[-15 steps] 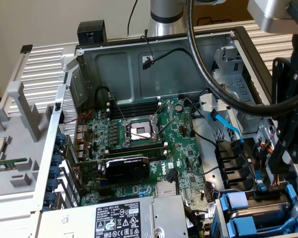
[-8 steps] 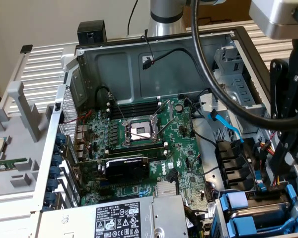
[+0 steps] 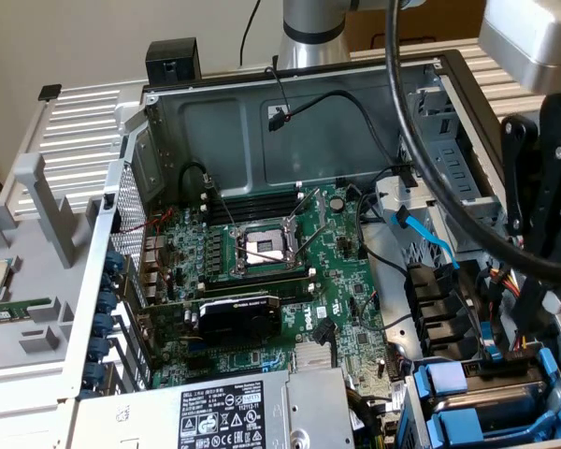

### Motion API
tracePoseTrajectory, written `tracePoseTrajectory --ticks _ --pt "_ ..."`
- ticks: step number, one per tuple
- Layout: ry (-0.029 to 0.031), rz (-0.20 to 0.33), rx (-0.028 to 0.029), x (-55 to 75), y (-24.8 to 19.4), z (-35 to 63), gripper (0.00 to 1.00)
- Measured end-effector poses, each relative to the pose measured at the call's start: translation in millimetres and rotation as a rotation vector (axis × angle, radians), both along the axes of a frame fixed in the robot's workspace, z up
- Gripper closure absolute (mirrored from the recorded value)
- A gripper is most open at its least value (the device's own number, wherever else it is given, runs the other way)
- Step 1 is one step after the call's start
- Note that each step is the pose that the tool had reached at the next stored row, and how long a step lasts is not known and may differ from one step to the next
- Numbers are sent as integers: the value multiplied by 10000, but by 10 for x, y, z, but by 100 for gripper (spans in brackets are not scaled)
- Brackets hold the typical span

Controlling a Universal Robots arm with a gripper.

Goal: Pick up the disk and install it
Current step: 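Insert the second disk wire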

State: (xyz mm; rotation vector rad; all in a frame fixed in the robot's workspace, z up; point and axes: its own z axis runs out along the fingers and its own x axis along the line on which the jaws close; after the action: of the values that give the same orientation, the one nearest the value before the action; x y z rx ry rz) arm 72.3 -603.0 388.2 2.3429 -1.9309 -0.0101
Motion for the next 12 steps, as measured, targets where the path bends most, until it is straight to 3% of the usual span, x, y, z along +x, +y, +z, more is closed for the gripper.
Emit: tracePoseTrajectory --ticks 12 --pt "-1 2175 4 0 0 0 89"
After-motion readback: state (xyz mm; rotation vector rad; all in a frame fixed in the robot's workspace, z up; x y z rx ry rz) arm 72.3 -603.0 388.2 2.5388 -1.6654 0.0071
